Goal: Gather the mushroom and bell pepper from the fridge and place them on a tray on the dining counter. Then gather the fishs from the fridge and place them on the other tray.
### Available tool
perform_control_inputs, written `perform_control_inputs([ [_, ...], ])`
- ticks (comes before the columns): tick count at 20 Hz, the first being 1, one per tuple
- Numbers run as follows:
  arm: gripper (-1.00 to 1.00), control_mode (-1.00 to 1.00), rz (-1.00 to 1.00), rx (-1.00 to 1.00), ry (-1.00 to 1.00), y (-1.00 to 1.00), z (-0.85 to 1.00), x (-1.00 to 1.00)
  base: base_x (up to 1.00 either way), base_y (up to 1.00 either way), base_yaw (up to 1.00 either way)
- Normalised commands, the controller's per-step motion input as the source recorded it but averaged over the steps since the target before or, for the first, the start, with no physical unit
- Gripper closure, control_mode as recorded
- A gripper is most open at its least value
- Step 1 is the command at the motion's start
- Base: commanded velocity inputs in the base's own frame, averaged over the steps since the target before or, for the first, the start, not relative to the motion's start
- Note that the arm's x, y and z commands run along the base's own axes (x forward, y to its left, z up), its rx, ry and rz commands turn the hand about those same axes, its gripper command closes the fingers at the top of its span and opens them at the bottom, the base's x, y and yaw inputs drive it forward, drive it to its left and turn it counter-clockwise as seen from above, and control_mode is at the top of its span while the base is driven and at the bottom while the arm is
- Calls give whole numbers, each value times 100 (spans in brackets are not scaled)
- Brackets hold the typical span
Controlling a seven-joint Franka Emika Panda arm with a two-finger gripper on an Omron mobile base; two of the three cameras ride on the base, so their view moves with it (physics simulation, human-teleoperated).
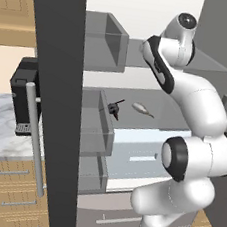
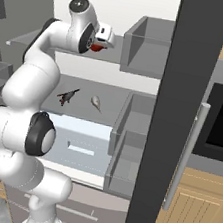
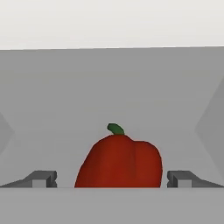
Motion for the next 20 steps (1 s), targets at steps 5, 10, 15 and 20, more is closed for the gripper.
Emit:
perform_control_inputs([
  [5,-100,-100,0,0,10,0,0,0,0,0,0],
  [10,-100,-100,0,0,4,0,0,1,0,0,0],
  [15,-100,-100,0,0,6,0,0,0,0,0,0],
  [20,-100,-100,0,0,2,0,0,0,0,0,0],
])
